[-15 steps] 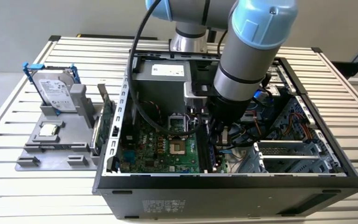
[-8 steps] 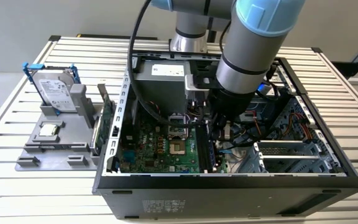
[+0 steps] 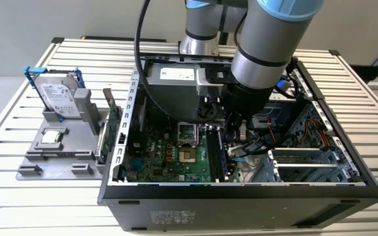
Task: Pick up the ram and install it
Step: 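Press down the ram until it locks into place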
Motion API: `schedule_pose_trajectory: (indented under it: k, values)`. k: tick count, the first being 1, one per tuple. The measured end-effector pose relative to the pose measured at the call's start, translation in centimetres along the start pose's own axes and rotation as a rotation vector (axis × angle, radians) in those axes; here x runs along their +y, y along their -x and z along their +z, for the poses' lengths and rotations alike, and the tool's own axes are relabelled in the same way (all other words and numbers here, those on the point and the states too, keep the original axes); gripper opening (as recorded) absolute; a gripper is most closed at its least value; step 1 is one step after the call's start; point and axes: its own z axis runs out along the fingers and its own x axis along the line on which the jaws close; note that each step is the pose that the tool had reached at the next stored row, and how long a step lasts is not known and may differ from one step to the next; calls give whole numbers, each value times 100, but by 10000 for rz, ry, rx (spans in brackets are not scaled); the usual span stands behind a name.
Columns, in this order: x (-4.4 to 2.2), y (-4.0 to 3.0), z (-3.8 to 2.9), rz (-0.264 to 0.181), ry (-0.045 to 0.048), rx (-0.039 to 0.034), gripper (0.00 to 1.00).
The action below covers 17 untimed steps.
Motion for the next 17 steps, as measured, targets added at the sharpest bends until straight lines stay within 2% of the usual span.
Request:
schedule_pose_trajectory:
  k: [8,14,17]
  values:
    - [6,1,-212,0,0,0,0]
    - [8,2,-278,0,0,4,0]
    - [8,2,-278,0,-1,2,0]
